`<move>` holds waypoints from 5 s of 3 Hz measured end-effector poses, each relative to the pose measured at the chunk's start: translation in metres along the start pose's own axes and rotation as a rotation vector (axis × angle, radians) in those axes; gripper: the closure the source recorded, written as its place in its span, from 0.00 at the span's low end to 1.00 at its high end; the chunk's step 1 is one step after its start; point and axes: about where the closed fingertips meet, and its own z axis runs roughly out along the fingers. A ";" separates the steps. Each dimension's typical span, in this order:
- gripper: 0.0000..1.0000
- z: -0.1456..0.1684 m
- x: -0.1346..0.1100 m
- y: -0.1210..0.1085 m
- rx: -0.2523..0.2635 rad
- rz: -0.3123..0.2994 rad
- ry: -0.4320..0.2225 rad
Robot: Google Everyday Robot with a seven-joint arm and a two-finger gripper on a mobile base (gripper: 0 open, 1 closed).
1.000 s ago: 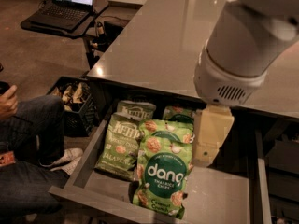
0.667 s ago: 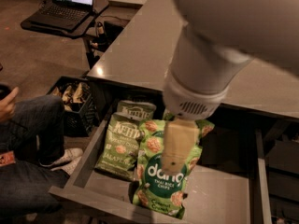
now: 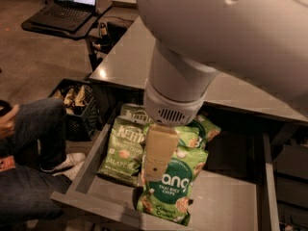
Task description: Pick green jalapeno chip bag from top drawer and place on counter
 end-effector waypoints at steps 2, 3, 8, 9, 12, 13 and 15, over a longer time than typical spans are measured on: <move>0.00 0.038 -0.021 -0.026 0.044 0.033 -0.039; 0.00 0.110 -0.029 -0.071 0.032 0.090 0.002; 0.00 0.185 -0.056 -0.085 0.117 0.121 0.081; 0.00 0.202 -0.052 -0.090 0.096 0.155 0.103; 0.09 0.242 -0.057 -0.094 0.008 0.184 0.145; 0.08 0.251 -0.061 -0.095 -0.011 0.173 0.156; 0.08 0.278 -0.063 -0.092 -0.068 0.148 0.191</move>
Offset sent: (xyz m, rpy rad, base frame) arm 0.0842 0.0376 -0.0748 0.0482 -0.0456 -0.0905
